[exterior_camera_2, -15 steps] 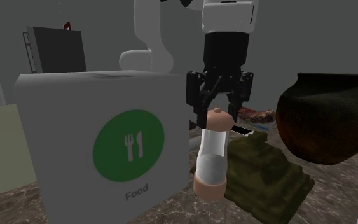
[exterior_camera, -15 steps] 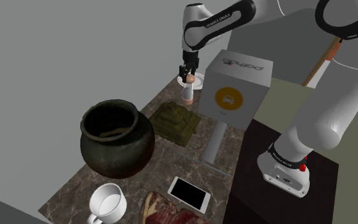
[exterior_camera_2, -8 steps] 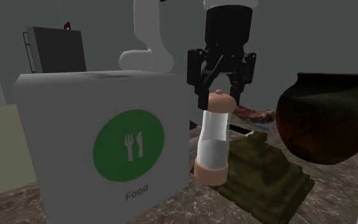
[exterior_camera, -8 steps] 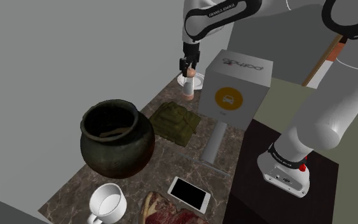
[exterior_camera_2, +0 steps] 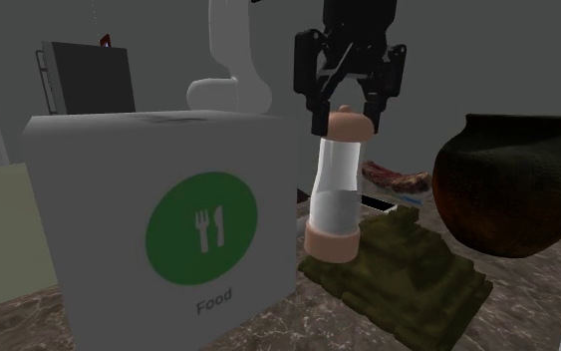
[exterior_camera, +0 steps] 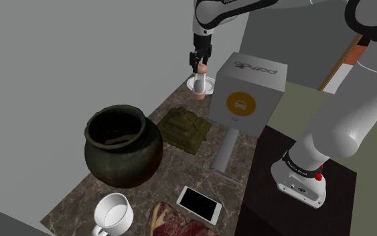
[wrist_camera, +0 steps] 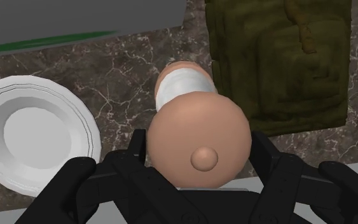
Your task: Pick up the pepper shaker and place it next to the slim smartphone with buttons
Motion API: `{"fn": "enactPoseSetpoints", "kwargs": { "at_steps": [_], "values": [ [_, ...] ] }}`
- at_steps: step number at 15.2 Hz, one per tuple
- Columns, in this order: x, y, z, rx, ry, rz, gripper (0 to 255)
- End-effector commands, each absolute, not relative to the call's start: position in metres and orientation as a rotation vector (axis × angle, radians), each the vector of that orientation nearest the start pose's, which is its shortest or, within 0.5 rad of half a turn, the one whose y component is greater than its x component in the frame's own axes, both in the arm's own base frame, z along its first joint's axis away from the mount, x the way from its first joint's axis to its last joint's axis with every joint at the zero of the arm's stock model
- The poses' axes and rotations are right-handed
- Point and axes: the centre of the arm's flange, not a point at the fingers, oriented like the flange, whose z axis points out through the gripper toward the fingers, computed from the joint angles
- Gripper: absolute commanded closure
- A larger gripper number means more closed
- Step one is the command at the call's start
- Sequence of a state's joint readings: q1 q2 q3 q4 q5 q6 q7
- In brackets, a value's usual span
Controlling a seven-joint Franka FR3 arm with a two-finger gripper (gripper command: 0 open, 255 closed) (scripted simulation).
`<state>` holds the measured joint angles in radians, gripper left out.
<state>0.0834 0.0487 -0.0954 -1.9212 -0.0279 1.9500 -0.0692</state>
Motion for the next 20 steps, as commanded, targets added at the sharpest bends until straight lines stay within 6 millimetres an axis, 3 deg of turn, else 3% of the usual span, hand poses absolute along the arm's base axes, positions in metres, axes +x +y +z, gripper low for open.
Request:
{"fn": "enactPoseSetpoints", "kwargs": {
  "at_steps": [1, 20],
  "values": [
    [0.569, -0.008, 0.474, -3.169, -0.108, 0.034, 255],
    [0.569, -0.008, 0.574, -3.169, -0.108, 0.034, 255]
  ]
}}
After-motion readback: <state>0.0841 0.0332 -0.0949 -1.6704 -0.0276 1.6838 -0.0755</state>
